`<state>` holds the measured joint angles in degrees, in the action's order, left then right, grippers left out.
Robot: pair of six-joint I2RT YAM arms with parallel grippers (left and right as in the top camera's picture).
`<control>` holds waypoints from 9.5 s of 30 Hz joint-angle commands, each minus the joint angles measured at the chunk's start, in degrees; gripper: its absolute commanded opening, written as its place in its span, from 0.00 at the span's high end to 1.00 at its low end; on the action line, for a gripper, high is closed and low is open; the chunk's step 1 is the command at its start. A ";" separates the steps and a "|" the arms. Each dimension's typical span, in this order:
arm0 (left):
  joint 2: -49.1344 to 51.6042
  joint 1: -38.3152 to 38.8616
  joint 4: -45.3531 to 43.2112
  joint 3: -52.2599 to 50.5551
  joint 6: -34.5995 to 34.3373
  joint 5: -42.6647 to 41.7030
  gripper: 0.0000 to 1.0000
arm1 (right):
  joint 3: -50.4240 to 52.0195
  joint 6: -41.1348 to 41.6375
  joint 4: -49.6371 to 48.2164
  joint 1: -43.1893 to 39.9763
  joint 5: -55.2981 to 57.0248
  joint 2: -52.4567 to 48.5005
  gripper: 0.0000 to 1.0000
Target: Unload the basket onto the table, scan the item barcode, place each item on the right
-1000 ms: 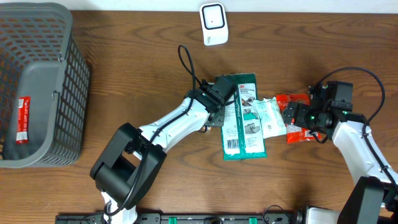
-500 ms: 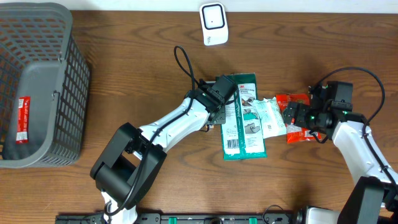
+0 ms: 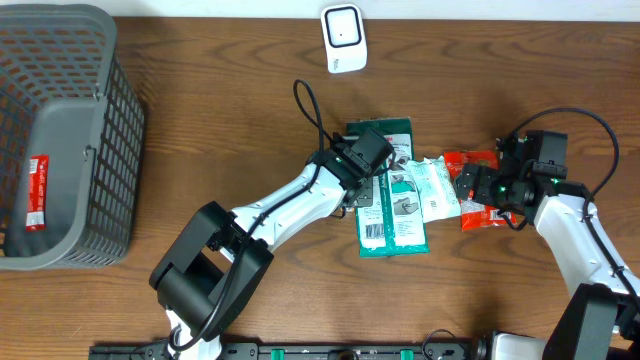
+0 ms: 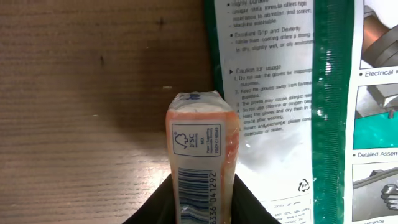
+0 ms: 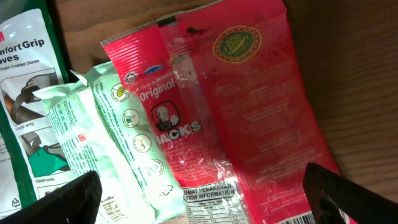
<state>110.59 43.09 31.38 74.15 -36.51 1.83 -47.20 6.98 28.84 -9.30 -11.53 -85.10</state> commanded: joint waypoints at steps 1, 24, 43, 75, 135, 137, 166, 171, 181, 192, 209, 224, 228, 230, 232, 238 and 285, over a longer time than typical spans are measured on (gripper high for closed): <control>1.07 0.02 -0.26 -0.61 -0.87 0.35 0.76 | -0.68 -0.20 -0.09 0.35 0.13 0.44 0.01; 1.07 0.02 -0.20 -0.66 -0.66 4.22 0.56 | -0.68 -0.20 -0.09 0.35 0.13 0.44 0.01; -2.89 -0.48 0.17 1.49 6.32 3.74 0.17 | -0.68 -0.20 -0.09 0.35 0.13 0.44 0.01; -14.58 -77.46 15.80 16.81 21.92 19.89 0.01 | -0.68 -0.20 -0.09 0.35 0.13 0.44 0.01; 6.03 -85.48 11.30 16.37 59.82 -2.62 0.10 | -0.68 -0.20 -0.09 0.35 0.13 0.44 0.01; 6.45 -85.88 10.82 15.82 59.87 -2.60 0.09 | -0.68 -0.20 -0.09 0.35 0.13 0.44 0.01; 15.76 -88.02 14.23 15.10 55.89 -18.95 0.61 | -0.68 -0.20 -0.09 0.35 0.13 0.44 0.01; 15.50 -88.02 12.90 15.37 49.96 -19.04 0.93 | -0.68 -0.20 -0.09 0.35 0.13 0.44 0.01; -4.76 -86.93 9.29 15.93 38.12 -19.39 0.93 | -0.68 -0.20 -0.09 0.35 0.13 0.44 0.01; -41.44 -75.95 2.45 15.93 31.43 -19.19 0.93 | -0.68 -0.20 -0.09 0.35 0.13 0.44 0.01; -35.98 -27.47 19.71 -3.93 24.06 -19.17 0.93 | -0.68 -0.20 -0.09 0.35 0.13 0.44 0.01; -5.79 -12.15 5.11 -7.37 16.61 -19.19 0.88 | -0.68 -0.20 -0.09 0.35 0.13 0.44 0.01; -5.77 -12.15 4.94 -7.37 16.44 -19.19 0.78 | -0.68 -0.20 -0.09 0.35 0.13 0.44 0.01; -5.77 -12.15 4.96 -7.37 16.44 -19.19 0.57 | -0.68 -0.20 -0.09 0.35 0.11 0.44 0.01; -5.77 -12.15 4.96 -7.37 16.46 -19.19 0.34 | -0.68 -0.20 -0.09 0.35 0.13 0.44 0.01; -7.80 -13.92 5.88 -5.35 16.76 -19.19 0.32 | -0.68 -0.20 -0.09 0.35 0.11 0.44 0.01; -12.96 -31.93 8.83 -6.05 19.50 -19.17 0.13 | -0.68 -0.20 -0.09 0.35 0.13 0.44 0.01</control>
<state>98.89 11.35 40.03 67.53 -17.74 -16.64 -47.20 6.98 28.86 -9.30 -11.53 -85.10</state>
